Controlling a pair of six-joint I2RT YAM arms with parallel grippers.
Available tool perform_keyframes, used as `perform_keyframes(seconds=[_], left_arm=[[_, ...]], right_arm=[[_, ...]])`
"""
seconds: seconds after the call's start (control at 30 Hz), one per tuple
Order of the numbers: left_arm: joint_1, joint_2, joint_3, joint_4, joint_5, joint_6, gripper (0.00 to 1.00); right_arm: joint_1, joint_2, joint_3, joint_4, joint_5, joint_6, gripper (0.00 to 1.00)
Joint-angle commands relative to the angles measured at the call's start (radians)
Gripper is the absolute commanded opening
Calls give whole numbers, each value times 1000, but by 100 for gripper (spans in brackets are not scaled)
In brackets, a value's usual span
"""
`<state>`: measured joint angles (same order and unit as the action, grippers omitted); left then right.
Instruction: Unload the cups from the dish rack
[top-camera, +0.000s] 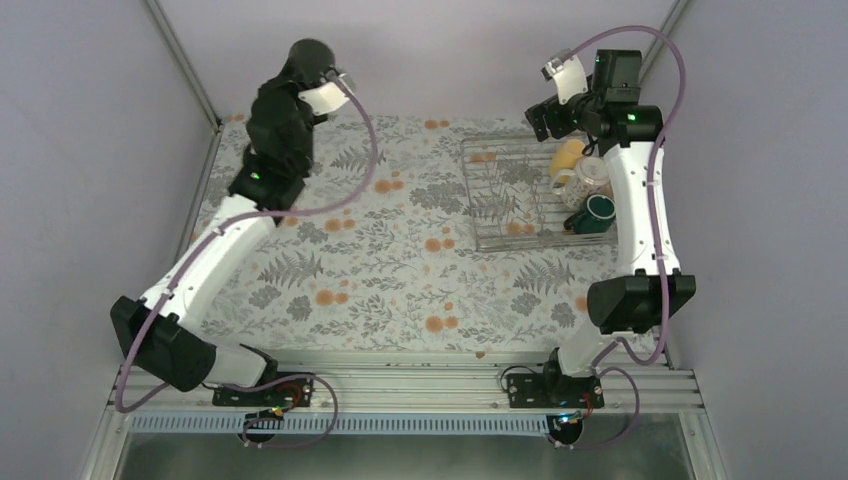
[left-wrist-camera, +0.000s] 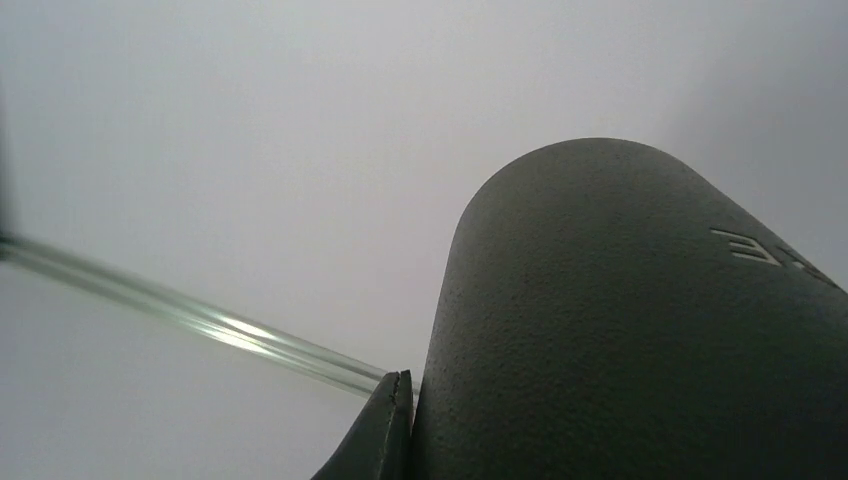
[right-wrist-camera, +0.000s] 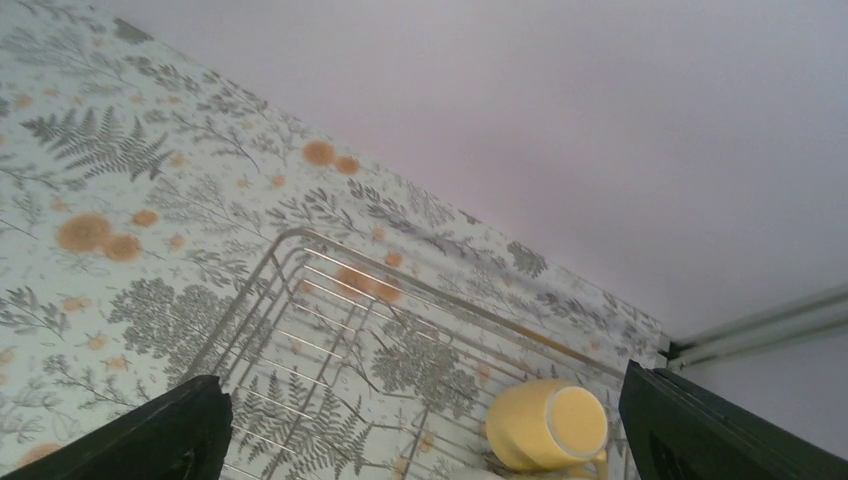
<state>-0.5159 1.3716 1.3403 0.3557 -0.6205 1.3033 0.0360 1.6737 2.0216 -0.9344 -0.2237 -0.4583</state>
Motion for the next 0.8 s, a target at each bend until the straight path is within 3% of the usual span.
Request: perform_keyframes(seconds=[0.0, 0.1, 0.37, 0.57, 0.77], left_arm=[[177, 3, 204, -846, 238, -336, 2], [349, 15, 255, -1079, 389, -366, 2], [684, 12, 77, -1236, 565, -151, 2], [769, 10, -103, -1235, 549, -29, 2], [797, 95, -112, -1238, 518, -16, 2]], right_arm=[[29, 22, -1, 22, 87, -3, 100], [48, 35, 10, 15, 92, 8, 100], [85, 66, 2, -3, 136, 11, 100], [92, 66, -27, 8, 137, 18, 100], [96, 57, -40, 7, 139, 19, 100]])
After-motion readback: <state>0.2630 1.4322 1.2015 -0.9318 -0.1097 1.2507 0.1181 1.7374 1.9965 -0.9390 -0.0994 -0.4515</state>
